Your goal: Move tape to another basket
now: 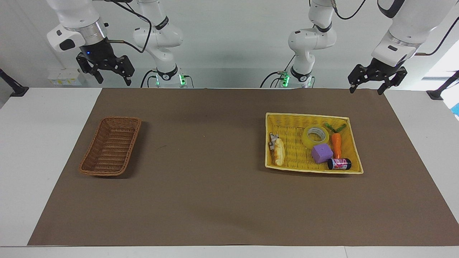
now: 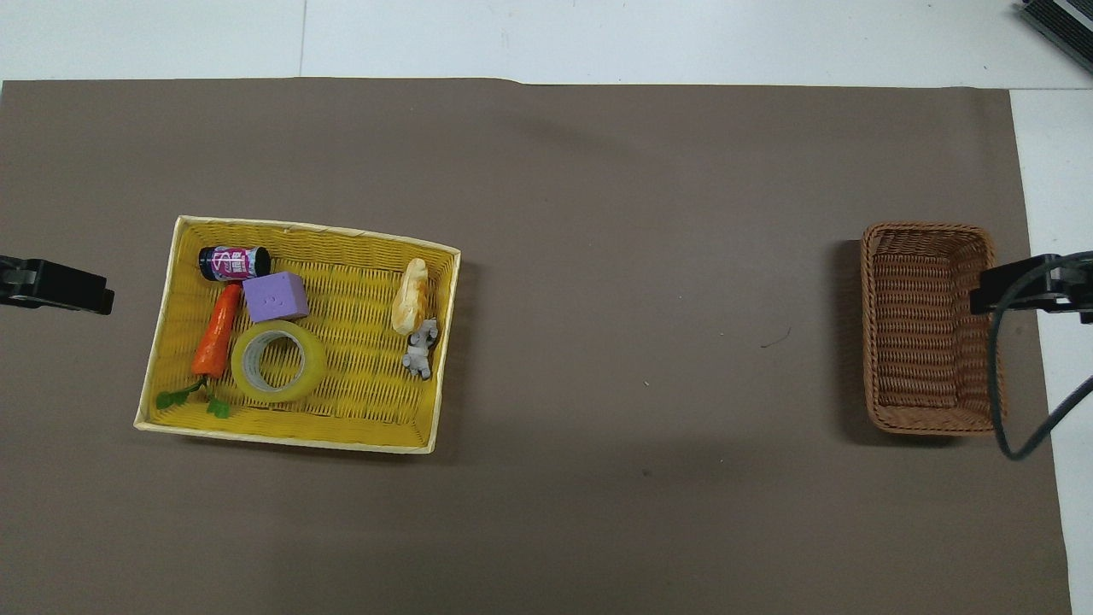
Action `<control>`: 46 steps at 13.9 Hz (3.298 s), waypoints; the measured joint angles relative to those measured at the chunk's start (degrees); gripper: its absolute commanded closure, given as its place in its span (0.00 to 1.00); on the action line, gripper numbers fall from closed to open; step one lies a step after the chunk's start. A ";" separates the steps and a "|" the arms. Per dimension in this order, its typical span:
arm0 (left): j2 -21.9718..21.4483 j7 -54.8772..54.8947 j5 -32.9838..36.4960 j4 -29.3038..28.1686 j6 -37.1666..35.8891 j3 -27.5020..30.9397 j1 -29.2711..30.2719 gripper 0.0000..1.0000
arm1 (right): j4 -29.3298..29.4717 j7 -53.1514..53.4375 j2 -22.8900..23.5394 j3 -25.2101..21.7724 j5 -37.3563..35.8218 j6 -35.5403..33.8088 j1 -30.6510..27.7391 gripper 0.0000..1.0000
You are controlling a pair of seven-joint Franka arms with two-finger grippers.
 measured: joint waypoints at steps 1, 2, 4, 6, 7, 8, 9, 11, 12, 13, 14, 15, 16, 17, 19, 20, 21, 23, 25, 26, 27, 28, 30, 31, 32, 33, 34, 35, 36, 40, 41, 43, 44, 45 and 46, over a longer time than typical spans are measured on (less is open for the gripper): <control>0.00 0.82 0.00 0.01 -0.04 -0.01 0.00 0.00 | 0.00 0.00 0.00 0.00 0.00 0.00 0.00 0.00; 0.00 2.19 0.00 0.02 -0.04 -0.03 -0.01 0.00 | 0.00 0.00 0.00 0.00 0.00 0.00 0.00 0.00; 0.00 3.29 0.00 0.03 -0.04 -0.04 -0.01 0.00 | 0.00 0.00 0.00 0.00 0.00 0.00 0.00 0.00; 0.00 3.39 0.00 0.03 -0.04 -0.02 0.02 0.00 | 0.00 0.00 0.00 0.00 0.00 0.00 0.00 0.00; 0.00 3.39 0.00 0.03 -0.05 0.01 0.04 0.00 | 0.00 0.00 0.00 0.00 0.00 0.00 0.00 0.00; 0.00 3.39 0.00 0.02 -0.06 0.05 0.06 0.00 | 0.00 0.00 0.00 0.00 0.00 0.00 0.00 0.00; 0.00 3.38 0.00 0.00 -0.06 0.09 0.06 0.00 | 0.00 0.00 0.00 0.00 0.00 0.00 0.00 0.00; 0.00 3.45 0.00 -0.01 -0.09 0.10 0.07 0.00 | -0.01 0.00 0.00 0.00 0.00 0.00 0.00 0.00; 0.00 3.54 0.00 -0.02 -0.13 0.13 0.07 0.00 | -0.01 0.00 0.00 0.00 0.00 0.00 0.00 0.00; 0.00 3.55 0.00 -0.02 -0.15 0.23 0.09 0.00 | -0.01 0.00 0.00 0.00 0.00 0.00 0.00 0.00; 0.00 3.55 0.00 -0.02 -0.15 0.36 0.12 0.00 | -0.01 0.00 0.00 0.00 0.00 0.00 0.00 0.00; 0.00 3.58 0.00 -0.03 -0.15 0.46 0.15 0.00 | -0.01 0.00 0.00 0.00 0.00 0.00 0.00 0.00; 0.00 3.64 0.00 -0.06 -0.15 0.52 0.18 0.00 | -0.01 0.00 0.00 0.00 0.00 0.00 0.00 0.00; 0.00 3.68 0.00 -0.15 -0.13 0.57 0.19 0.00 | -0.01 0.00 0.00 0.00 0.00 0.00 0.00 0.00; -0.01 3.76 0.00 -0.69 0.11 0.63 0.19 0.00 | -0.01 0.00 0.00 0.00 0.00 0.00 0.00 0.00; -0.03 3.81 0.00 -1.15 0.42 0.63 0.19 0.00 | -0.02 0.00 0.00 0.00 0.00 0.00 0.00 0.00; -0.05 3.82 0.00 -1.90 1.02 0.64 0.19 0.00 | -0.02 0.00 0.00 0.00 0.00 0.00 0.00 0.00; -0.10 3.83 0.00 -3.67 2.45 0.64 0.19 0.00 | -0.03 0.00 0.00 0.00 0.00 0.00 0.00 0.00; -0.19 3.83 0.00 -6.33 4.86 0.66 0.19 0.00 | -0.03 0.00 0.00 0.00 0.00 0.00 0.00 0.00; -0.31 3.83 0.00 -8.43 6.99 0.67 0.19 0.00 | -0.03 0.00 0.00 0.00 0.00 0.00 0.00 0.00; -0.51 3.83 0.00 -10.94 9.50 0.67 0.20 0.00 | -0.03 0.00 0.00 0.00 0.00 0.00 0.00 0.00; -0.80 3.83 0.00 -13.71 12.17 0.67 0.19 0.00 | -0.03 0.00 0.00 0.00 0.00 0.00 0.00 0.00; -1.53 3.83 0.00 -19.19 17.00 0.69 0.20 0.00 | -0.03 0.00 0.00 0.00 0.00 0.00 0.00 0.00; -1.81 3.83 0.00 -21.92 19.51 0.69 0.20 0.00 | -0.03 0.00 0.00 0.00 0.00 0.00 0.00 0.00; -1.98 3.83 0.00 -24.42 21.84 0.70 0.20 0.00 | -0.03 0.00 0.00 0.00 0.00 0.00 0.00 0.00; -2.08 3.83 0.00 -26.90 24.16 0.70 0.20 0.00 | -0.03 0.00 0.00 0.00 0.00 0.00 0.00 0.00; -2.12 3.83 0.00 -29.02 26.11 0.70 0.20 0.00 | -0.03 0.00 0.00 0.00 0.00 0.00 0.00 0.00; -2.20 3.83 0.00 -30.60 27.76 0.71 0.21 0.00 | -0.04 0.00 0.00 0.00 0.00 0.00 0.00 0.00; -2.37 3.83 0.00 -31.77 29.32 0.71 0.27 0.00 | -0.05 0.00 0.00 0.00 0.00 0.00 0.00 0.00; -3.09 3.86 0.00 -38.18 37.29 0.55 0.34 0.00 | -0.13 0.00 0.00 0.00 0.00 0.00 0.00 0.00; -3.05 3.86 0.00 -40.85 40.34 0.47 0.30 0.00 | -0.15 0.00 0.00 0.00 0.00 0.00 0.00 0.00; -2.85 3.86 0.00 -46.11 46.80 0.40 0.28 0.00 | -0.16 0.00 0.00 0.00 0.00 0.00 0.00 0.00; -2.64 3.86 0.00 -48.24 49.65 0.41 0.28 0.00 | -0.16 0.00 0.00 0.00 0.00 0.00 0.00 0.00; -2.35 3.85 0.00 -49.75 51.85 0.40 0.28 0.00 | -0.17 0.00 0.00 0.00 0.00 0.00 0.00 0.00; -1.86 3.85 0.00 -50.80 53.78 0.40 0.22 0.01 | -0.17 0.00 0.00 0.00 0.00 0.00 0.00 0.00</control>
